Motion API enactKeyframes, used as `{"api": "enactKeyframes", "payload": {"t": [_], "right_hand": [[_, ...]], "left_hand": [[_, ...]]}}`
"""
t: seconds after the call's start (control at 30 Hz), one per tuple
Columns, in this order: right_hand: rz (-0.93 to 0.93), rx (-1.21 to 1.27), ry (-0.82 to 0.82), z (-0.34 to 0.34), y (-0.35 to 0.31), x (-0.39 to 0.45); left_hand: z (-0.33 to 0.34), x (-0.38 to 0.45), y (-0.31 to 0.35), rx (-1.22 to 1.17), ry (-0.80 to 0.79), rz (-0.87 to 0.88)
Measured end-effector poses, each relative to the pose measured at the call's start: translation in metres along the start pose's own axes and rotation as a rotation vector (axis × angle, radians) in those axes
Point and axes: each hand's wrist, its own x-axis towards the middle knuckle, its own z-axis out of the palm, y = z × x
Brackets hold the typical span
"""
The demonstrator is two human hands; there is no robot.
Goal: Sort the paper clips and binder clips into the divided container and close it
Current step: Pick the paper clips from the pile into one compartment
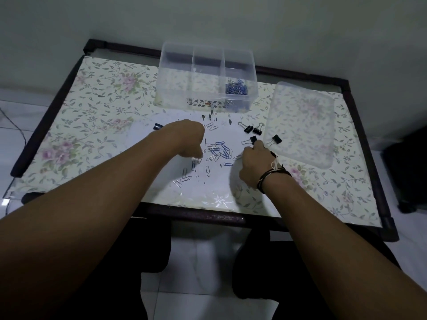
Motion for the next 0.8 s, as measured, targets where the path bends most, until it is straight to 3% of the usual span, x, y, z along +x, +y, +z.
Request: {"api": "enactKeyframes", "payload": {"t": [0.1,0.17,0.23,0.4,0.5,0.6,0.8], "right_hand": [[-0.102,0.073,0.063,-0.001,-0.015,0.005],[-0.104,0.082,0.025,0.002,-0.024,0.006],[-0.092,0.071,-0.017,0.005,-0.029,0.009],[-0.169,0.223,0.004,0.003,-0.037,0.017],[-0.130,0.219,0.074,0.002,-0.030,0.025],[-0.157,0.175,0.040,0.008,-0.022,0.035],[-0.302,0.157,0.040,0.012,-0.024,0.044]], "left_hand": [[-0.001,-0.011,0.001,0.018,-0.175,-0.065],[0.003,-0.019,-0.001,-0.030,-0.380,-0.126],[0.011,-0.024,-0.002,-0.001,-0.472,-0.141],[0.033,-0.021,0.003,0.132,-0.268,-0.033],[0.036,-0.012,-0.002,0.043,-0.087,0.036],[0.033,-0.005,-0.005,-0.034,0.074,0.075],[0.035,0.001,-0.010,0.012,0.091,0.144]]}}
